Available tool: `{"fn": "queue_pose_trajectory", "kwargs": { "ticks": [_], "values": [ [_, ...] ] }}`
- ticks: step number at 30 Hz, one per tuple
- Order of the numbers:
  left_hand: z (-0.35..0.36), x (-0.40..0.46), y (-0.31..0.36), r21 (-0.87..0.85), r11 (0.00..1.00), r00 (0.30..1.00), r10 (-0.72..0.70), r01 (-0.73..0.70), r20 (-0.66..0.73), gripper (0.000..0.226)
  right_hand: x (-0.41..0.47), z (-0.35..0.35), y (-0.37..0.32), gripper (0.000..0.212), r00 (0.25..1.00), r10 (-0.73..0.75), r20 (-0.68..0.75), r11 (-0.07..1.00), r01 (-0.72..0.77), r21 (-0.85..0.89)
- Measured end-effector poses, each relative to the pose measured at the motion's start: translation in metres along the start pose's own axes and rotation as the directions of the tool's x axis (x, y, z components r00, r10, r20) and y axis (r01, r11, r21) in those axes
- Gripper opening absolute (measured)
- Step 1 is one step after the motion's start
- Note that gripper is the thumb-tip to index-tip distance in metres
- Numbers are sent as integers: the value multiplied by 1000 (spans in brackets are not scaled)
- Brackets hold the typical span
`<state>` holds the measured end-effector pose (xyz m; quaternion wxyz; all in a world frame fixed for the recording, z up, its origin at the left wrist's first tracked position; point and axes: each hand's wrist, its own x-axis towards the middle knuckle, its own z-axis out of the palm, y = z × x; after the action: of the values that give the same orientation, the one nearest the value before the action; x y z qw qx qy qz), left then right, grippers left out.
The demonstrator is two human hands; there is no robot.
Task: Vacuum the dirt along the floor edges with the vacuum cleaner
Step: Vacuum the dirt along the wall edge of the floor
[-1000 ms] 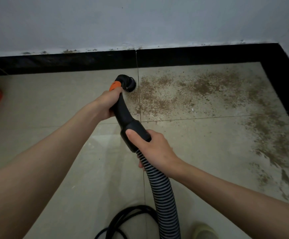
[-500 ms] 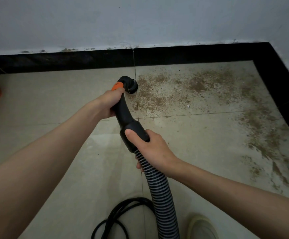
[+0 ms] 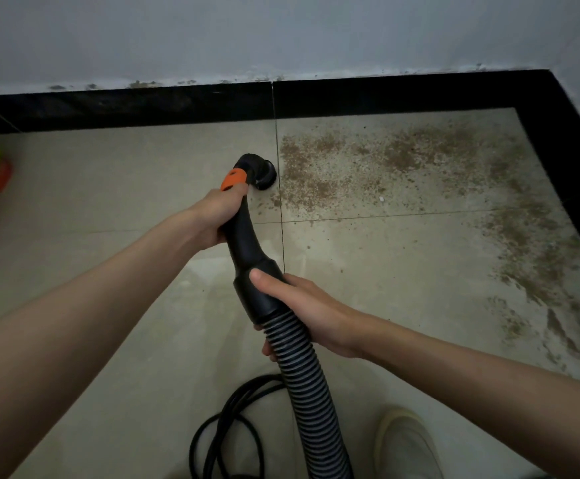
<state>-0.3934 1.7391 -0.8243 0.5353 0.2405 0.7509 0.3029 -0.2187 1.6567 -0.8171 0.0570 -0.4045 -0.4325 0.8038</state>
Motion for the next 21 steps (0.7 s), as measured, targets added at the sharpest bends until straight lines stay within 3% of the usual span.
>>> {"fn": "queue_pose_trajectory", "kwargs": {
  "ticks": [11,17,21],
  "values": [
    [7,-17,-20,116,993,1000,22,-23,4,27,-6,-5,3,56,947,211,241,974,-183,-133],
    [10,-20,-29,163,986,999,42,-37,-26,29,-3,-7,5,82,917,280,283,951,-226,-209],
    [3,-17,-31,161,986,997,59,-50,-52,32,3,-3,11,64,943,240,230,955,-188,-228]
  ]
}}
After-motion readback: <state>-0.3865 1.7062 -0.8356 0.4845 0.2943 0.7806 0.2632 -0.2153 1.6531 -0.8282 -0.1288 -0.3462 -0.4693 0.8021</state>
